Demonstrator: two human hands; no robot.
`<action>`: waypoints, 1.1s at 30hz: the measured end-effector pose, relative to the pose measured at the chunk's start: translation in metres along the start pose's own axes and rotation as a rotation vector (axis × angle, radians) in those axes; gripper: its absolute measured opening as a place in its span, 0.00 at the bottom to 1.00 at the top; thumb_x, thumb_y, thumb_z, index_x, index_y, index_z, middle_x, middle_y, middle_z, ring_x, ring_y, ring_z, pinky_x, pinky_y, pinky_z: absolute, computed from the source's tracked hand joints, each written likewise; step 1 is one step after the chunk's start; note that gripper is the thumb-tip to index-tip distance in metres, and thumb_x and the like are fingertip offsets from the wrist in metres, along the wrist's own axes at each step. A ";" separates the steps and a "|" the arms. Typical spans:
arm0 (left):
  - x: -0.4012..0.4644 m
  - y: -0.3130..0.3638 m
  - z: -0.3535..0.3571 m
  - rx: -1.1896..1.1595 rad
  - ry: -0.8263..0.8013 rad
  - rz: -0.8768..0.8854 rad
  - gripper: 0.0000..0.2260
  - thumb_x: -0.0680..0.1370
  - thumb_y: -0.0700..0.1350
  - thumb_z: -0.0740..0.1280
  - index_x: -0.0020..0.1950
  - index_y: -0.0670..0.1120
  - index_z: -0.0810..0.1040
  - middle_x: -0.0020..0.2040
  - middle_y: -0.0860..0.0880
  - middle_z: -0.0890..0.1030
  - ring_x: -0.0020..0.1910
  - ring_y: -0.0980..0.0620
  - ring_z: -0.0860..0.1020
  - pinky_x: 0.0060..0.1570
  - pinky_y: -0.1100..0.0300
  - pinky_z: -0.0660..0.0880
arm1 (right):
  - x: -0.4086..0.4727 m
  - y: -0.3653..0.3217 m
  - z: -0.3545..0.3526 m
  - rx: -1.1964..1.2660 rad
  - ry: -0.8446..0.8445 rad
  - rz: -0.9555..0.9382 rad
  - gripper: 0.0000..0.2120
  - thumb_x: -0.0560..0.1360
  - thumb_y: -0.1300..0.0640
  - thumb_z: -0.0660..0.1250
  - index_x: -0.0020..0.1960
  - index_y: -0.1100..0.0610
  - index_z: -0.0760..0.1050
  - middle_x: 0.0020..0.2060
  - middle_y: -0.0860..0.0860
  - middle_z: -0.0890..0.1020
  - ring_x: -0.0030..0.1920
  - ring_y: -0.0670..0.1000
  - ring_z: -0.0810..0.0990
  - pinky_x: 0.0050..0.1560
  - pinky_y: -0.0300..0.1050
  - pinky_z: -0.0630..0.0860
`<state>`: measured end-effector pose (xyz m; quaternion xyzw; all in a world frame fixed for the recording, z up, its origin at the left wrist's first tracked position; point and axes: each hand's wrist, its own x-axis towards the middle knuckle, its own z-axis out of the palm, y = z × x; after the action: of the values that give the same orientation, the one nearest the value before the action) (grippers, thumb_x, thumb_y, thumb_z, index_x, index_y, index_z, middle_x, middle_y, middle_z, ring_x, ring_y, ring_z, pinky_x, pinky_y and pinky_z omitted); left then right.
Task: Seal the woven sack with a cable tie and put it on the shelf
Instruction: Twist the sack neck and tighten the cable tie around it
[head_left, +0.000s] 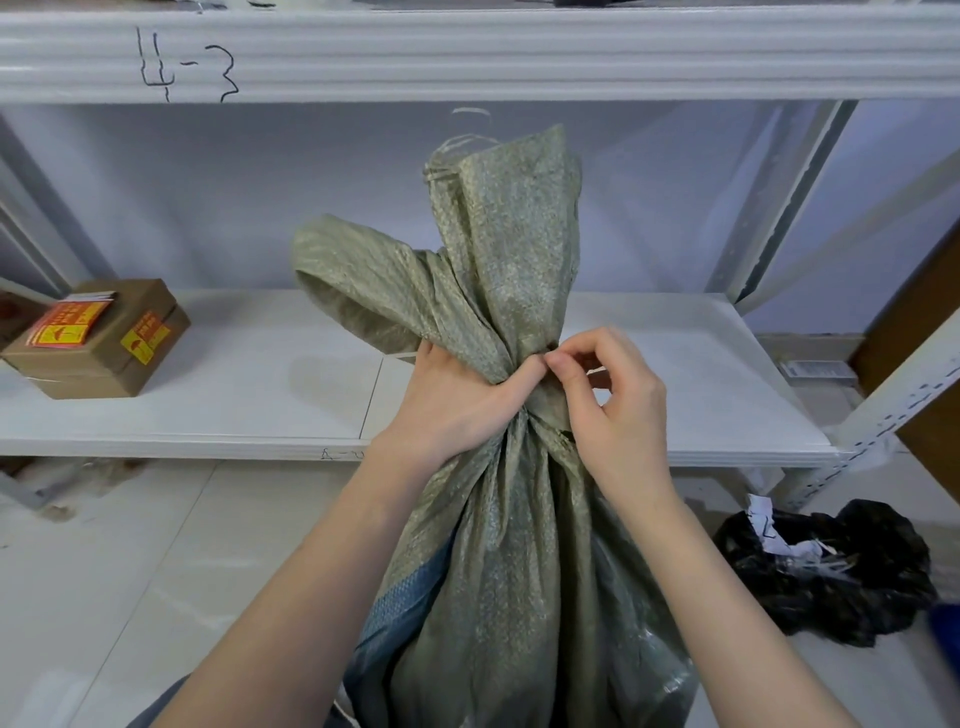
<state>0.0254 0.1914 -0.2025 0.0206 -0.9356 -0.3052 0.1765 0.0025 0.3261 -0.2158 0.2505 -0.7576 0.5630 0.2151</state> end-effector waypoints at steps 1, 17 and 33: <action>0.001 -0.001 0.000 0.079 0.036 0.017 0.24 0.71 0.65 0.52 0.53 0.55 0.79 0.60 0.57 0.80 0.67 0.52 0.71 0.67 0.50 0.65 | 0.001 0.000 -0.001 0.003 -0.004 -0.010 0.04 0.73 0.61 0.66 0.39 0.56 0.75 0.37 0.48 0.75 0.39 0.41 0.73 0.39 0.32 0.69; 0.002 0.018 -0.022 -0.187 0.042 -0.203 0.11 0.68 0.51 0.75 0.40 0.44 0.82 0.40 0.48 0.85 0.43 0.51 0.82 0.39 0.58 0.76 | 0.006 -0.015 -0.008 0.515 -0.256 0.254 0.05 0.67 0.61 0.69 0.35 0.60 0.75 0.34 0.63 0.82 0.21 0.48 0.69 0.26 0.38 0.67; -0.003 0.027 -0.017 -0.068 -0.140 -0.146 0.20 0.70 0.61 0.62 0.42 0.45 0.79 0.46 0.41 0.83 0.50 0.43 0.80 0.44 0.55 0.75 | 0.008 -0.017 -0.013 0.584 -0.302 0.262 0.08 0.73 0.63 0.65 0.36 0.59 0.75 0.38 0.51 0.86 0.14 0.45 0.63 0.19 0.34 0.57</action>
<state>0.0361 0.2042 -0.1755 0.0613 -0.9307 -0.3496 0.0886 0.0078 0.3335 -0.1949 0.2828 -0.6135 0.7353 -0.0542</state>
